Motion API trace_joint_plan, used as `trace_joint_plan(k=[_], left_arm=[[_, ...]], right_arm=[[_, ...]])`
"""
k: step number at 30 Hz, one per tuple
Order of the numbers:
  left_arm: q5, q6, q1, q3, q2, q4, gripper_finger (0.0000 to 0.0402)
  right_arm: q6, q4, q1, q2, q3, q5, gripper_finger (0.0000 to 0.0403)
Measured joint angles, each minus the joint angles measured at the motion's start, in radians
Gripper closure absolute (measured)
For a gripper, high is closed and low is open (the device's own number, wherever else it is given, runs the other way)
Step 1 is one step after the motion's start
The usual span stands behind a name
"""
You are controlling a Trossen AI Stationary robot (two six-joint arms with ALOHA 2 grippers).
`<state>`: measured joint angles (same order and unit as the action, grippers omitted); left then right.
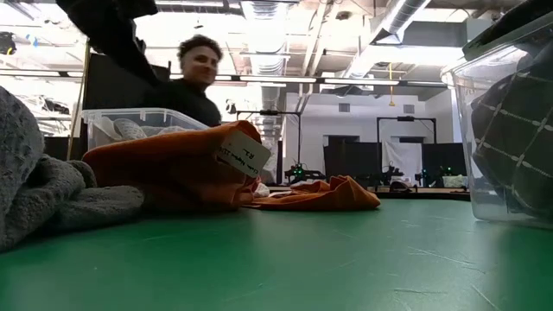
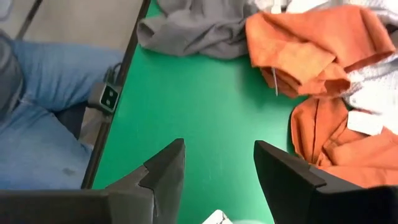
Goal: Sort towels by color in basket
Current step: Put the left orange towel into the bottom transparent bin
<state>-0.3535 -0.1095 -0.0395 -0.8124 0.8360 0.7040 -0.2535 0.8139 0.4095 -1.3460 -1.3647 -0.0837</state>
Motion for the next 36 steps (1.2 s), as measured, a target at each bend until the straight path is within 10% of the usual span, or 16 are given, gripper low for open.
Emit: trace_joint_plan(k=[16, 36], left_arm=[[0.107, 0.002, -0.001, 0.0, 0.044, -0.068, 0.0234], [0.037, 0.271, -0.25, 0.0, 0.547, -0.362, 0.0174]], right_arm=[[-0.034, -0.052, 0.0, 0.0, 0.0, 0.0, 0.0182], [-0.037, -0.028, -0.019, 0.0, 0.005, -0.001, 0.0182]])
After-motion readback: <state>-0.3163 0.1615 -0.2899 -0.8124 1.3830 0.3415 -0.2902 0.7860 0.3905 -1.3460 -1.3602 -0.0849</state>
